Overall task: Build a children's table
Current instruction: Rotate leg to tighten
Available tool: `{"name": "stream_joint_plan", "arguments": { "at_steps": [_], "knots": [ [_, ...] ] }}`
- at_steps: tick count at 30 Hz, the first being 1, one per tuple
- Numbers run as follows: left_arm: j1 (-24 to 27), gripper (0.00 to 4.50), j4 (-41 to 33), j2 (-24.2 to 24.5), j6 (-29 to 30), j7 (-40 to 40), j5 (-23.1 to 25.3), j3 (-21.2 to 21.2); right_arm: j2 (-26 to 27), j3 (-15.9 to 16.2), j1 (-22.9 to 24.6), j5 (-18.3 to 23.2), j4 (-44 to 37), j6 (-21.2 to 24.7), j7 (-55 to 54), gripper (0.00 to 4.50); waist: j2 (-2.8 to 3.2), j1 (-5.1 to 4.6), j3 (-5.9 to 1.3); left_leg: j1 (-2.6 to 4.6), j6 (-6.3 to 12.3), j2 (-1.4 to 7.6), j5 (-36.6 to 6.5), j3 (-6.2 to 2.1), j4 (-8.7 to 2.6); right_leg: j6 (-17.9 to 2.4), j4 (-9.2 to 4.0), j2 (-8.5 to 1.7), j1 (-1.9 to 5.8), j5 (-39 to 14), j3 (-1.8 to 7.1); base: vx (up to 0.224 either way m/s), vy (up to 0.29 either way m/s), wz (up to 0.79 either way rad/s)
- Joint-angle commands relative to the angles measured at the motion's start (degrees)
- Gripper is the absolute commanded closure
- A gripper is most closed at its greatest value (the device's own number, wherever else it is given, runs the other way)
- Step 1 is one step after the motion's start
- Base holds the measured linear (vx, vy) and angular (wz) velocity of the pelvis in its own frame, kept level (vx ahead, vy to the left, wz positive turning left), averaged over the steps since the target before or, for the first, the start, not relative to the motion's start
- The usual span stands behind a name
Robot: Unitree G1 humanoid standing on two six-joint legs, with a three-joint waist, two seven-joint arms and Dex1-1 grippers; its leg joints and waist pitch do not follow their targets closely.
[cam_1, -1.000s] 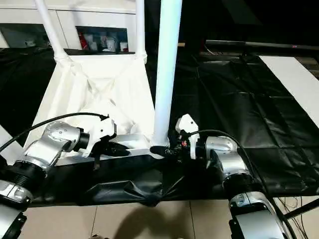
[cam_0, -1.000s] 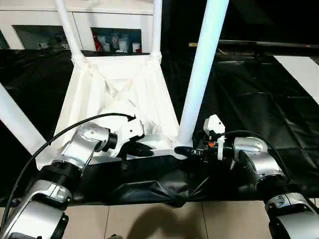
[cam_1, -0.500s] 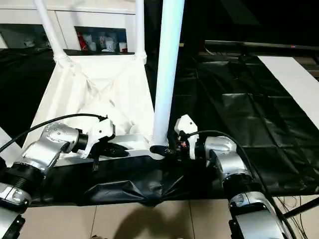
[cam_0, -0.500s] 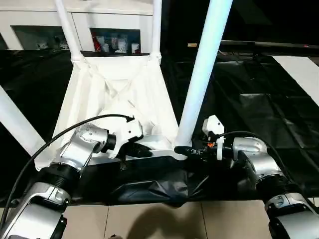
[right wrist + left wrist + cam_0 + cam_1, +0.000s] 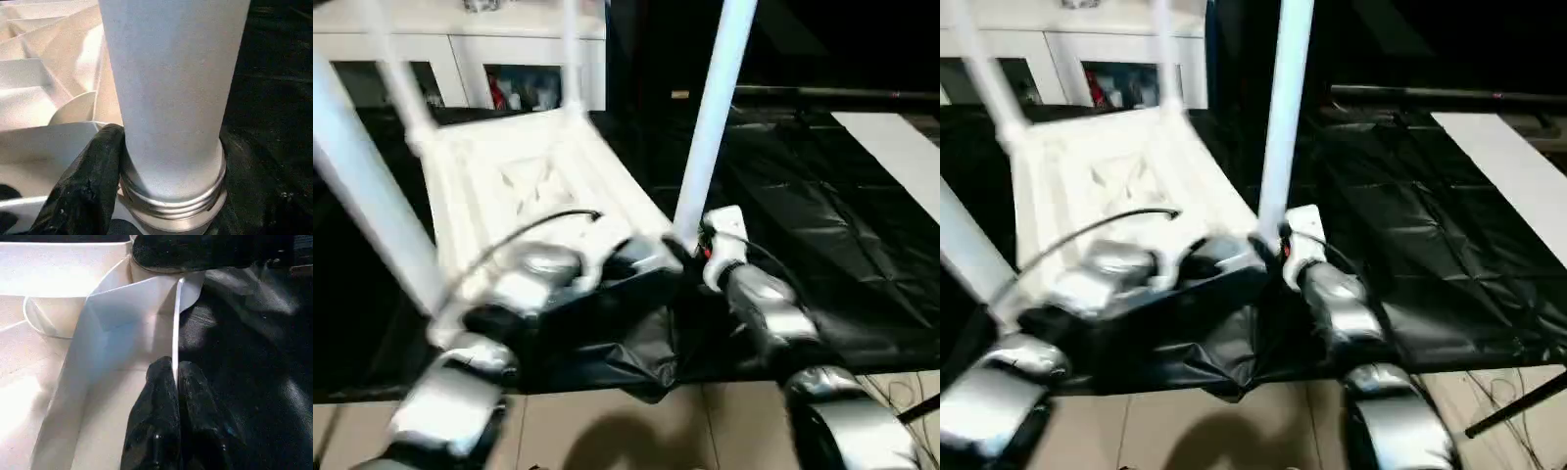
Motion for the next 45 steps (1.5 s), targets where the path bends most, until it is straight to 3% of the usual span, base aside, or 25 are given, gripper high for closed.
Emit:
{"name": "stream_joint_plan", "arguments": {
  "at_steps": [1, 2, 4, 6, 9, 12, 14, 16, 18, 20, 21, 22, 23, 26, 33, 36, 42, 45],
  "knots": [
    [0.6, 4.5, 4.1, -1.5, 1.3, 4.9, 1.1, -0.5, 3.5, 2.8, -0.5, -1.7, 0.8, -0.3, 3.8, 1.86, -0.3, -0.33, -2.49, 0.95, 0.21, -0.38, -24.3, -0.3, -3.82, -7.0, -5.73, -1.28, 0.82, -27.1, 0.63, 0.0, 0.0, 0.0],
    [0.5, 4.5, 4.4, -1.5, 1.2, 4.7, 1.3, -0.6, 3.5, 2.8, -0.5, -1.7, 0.7, -0.7, 4.8, 1.86, -0.25, -0.33, -2.51, 0.83, 0.32, -0.32, -24.1, -0.3, -3.88, -7.3, -5.67, -1.28, 0.88, -26.2, 0.65, 0.0, 0.0, 0.0],
    [0.4, 4.5, 4.4, -0.4, 0.3, 3.0, 2.2, -1.6, 2.5, 2.3, 0.5, 0.2, -2.0, -1.8, 12.3, 1.31, -0.35, -0.3, -2.58, 0.79, 0.63, -0.32, -24.0, -0.24, -3.87, -7.6, -5.59, -1.23, 0.96, -25.3, 0.66, 0.0, 0.0, 0.0],
    [0.2, 4.5, 4.7, 0.3, -0.6, 1.2, 2.4, -1.7, 1.4, 2.0, 1.1, 1.4, -3.4, -1.9, 15.4, 1.17, -0.41, -0.07, -2.6, 0.73, 1.27, -0.22, -23.4, -0.14, -3.83, -8.1, -5.51, -1.26, 1.04, -23.9, 0.71, 0.0, 0.0, 0.0],
    [0.4, 4.5, 4.1, 1.2, -1.2, -1.0, 2.2, -1.8, -0.2, 2.5, 1.6, 1.8, -4.4, -2.0, 17.9, 0.8, -0.64, -0.1, -2.6, 0.13, 1.57, -0.18, -22.2, -0.31, -4.02, -8.2, -5.27, -1.49, 1.55, -23.4, 0.62, 0.0, 0.0, 0.0],
    [2.7, 4.5, -0.6, 5.5, -2.7, -9.8, 1.6, -3.1, -6.3, 5.0, 2.9, 1.0, -6.5, -0.6, 27.2, 0.61, -0.59, -0.39, -2.53, -0.43, 1.9, -0.16, -21.3, -0.56, -4.14, -8.5, -5.09, -1.57, 2.02, -23.2, 0.47, 0.0, 0.0, 0.0],
    [3.5, 4.5, -2.0, 6.8, -2.7, -12.4, 1.3, -3.4, -8.1, 5.6, 3.4, 1.1, -7.5, -0.3, 30.7, 0.48, -0.47, -0.42, -2.64, -0.21, 2.0, -0.06, -20.9, -0.51, -3.99, -9.3, -5.08, -1.64, 1.86, -22.2, 0.65, 0.0, 0.0, 0.0],
    [5.3, 4.5, -4.8, 8.8, -3.8, -18.6, -0.3, -4.0, -10.5, 6.5, 4.2, 1.1, -9.2, -0.7, 36.3, 0.48, -0.44, -0.32, -2.77, 0.26, 2.06, 0.08, -20.0, -0.34, -3.78, -11.6, -4.71, -1.43, 1.72, -17.6, 0.81, 0.0, 0.0, 0.0],
    [6.8, 4.5, -6.6, 10.1, -5.0, -23.3, -1.7, -4.5, -11.6, 6.8, 4.6, 1.4, -10.3, -0.8, 39.3, 0.48, -0.28, -0.3, -2.73, -0.24, 2.67, -0.02, -18.6, -0.35, -3.83, -12.7, -4.25, -1.42, 2.26, -15.1, 0.72, 0.0, 0.0, 0.0],
    [8.0, 4.5, -8.1, 11.4, -6.6, -26.9, -2.6, -5.0, -12.4, 6.7, 4.9, 1.8, -11.4, -0.5, 41.5, 0.48, 0.26, 0.19, -3.1, 0.39, 2.92, 0.35, -16.3, -0.04, -3.51, -14.9, -3.66, -1.23, 2.08, -9.4, 0.81, 0.055, -0.01, 0.01],
    [8.2, 4.5, -8.4, 11.7, -6.7, -27.5, -2.7, -5.1, -12.6, 6.8, 4.9, 1.8, -11.6, -0.6, 42.0, 0.48, 0.25, 0.35, -3.17, 0.21, 3.21, 0.44, -14.2, -0.01, -3.45, -16.2, -3.03, -1.0, 2.37, -4.8, 0.7, 0.059, -0.004, 0.03],
    [9.3, 4.5, -10.1, 13.0, -7.0, -30.3, -3.7, -5.2, -13.6, 7.6, 5.2, 1.4, -12.5, -1.2, 44.3, 0.48, 0.08, 0.81, -3.25, 0.55, 3.92, 0.47, -12.9, 0.24, -3.21, -17.0, -2.68, -0.85, 2.26, -1.6, 0.66, 0.0, 0.0, 0.0],
    [9.3, 4.5, -10.1, 13.0, -7.0, -30.3, -3.7, -5.2, -13.6, 7.6, 5.2, 1.4, -12.5, -1.2, 44.3, 0.48, 0.04, 0.91, -3.24, 0.38, 4.33, 0.44, -12.2, 0.23, -3.16, -17.3, -2.44, -0.9, 2.44, -0.6, 0.65, 0.0, 0.0, 0.0],
    [10.0, 4.5, -12.0, 14.3, -6.1, -32.5, -4.1, -5.2, -14.3, 8.4, 5.4, 1.4, -13.1, -1.2, 45.6, 0.48, 0.25, 1.53, -3.17, 0.51, 4.71, 0.43, -10.5, 0.39, -3.11, -17.1, -2.32, -1.03, 2.49, 0.0, 0.7, 0.0, 0.0, 0.0],
    [10.3, 4.5, -13.5, 15.7, -5.4, -33.6, -4.5, -4.4, -15.0, 9.7, 5.9, 0.5, -14.0, -1.0, 49.8, 0.48, -0.18, 1.68, -2.96, 0.48, 3.42, 0.42, -12.6, 0.36, -3.35, -15.3, -2.71, -1.32, 2.53, -5.9, 0.82, 0.0, 0.0, 0.0],
    [10.6, 4.5, -14.2, 16.3, -4.7, -33.5, -4.8, -3.8, -14.8, 10.6, 5.5, 0.3, -13.7, -0.8, 50.9, 0.73, -0.59, 1.76, -2.91, 0.45, 3.01, 0.41, -12.5, 0.37, -3.35, -14.6, -2.79, -1.42, 2.53, -7.3, 0.91, 0.0, 0.0, 0.0],
    [11.3, 4.5, -15.4, 17.4, -4.1, -33.4, -4.9, -3.6, -14.3, 10.7, 4.4, -0.2, -12.1, -1.0, 50.7, 1.23, -0.24, 1.78, -2.94, 0.55, 2.98, 0.43, -11.9, 0.38, -3.29, -15.1, -2.56, -1.31, 2.41, -5.7, 0.91, 0.0, 0.0, 0.0],
    [11.3, 4.5, -15.6, 17.4, -3.8, -33.4, -5.0, -3.5, -14.0, 10.3, 4.5, 0.3, -12.1, -0.7, 50.8, 1.49, -0.46, 1.78, -2.94, 0.5, 2.96, 0.39, -11.9, 0.37, -3.3, -15.1, -2.54, -1.31, 2.51, -5.7, 0.88, 0.0, 0.0, 0.0]
  ]
}}
